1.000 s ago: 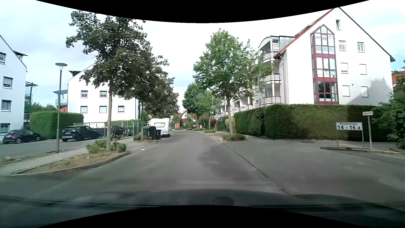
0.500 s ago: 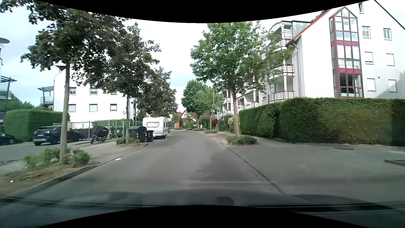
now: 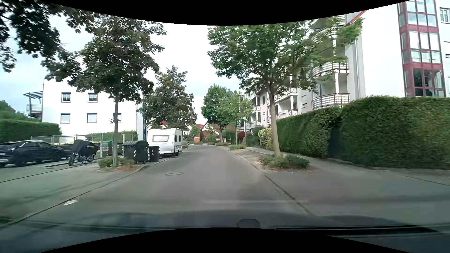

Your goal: Follow the waypoints while adhering to traffic rules and regulations

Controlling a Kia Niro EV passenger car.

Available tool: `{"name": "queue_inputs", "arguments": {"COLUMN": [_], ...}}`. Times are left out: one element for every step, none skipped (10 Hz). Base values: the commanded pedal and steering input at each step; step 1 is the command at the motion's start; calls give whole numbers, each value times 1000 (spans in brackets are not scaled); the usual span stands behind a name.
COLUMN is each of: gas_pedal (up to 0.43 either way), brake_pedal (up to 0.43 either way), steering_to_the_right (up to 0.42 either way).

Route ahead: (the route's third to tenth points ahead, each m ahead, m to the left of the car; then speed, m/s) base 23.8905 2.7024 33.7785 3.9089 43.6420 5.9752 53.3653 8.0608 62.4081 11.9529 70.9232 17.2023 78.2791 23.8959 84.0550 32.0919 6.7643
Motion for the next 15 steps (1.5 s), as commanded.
{"name": "queue_inputs", "arguments": {"gas_pedal": [118, 118, 118, 118, 118, 118, 118, 118, 118, 118, 118, 118, 118, 118, 118], "brake_pedal": [0, 0, 0, 0, 0, 0, 0, 0, 0, 0, 0, 0, 0, 0, 0], "steering_to_the_right": [-16, -15, -16, -18, -22, -25, -25, -26, -26, -26, -27, -29, -30, -29, -29]}}
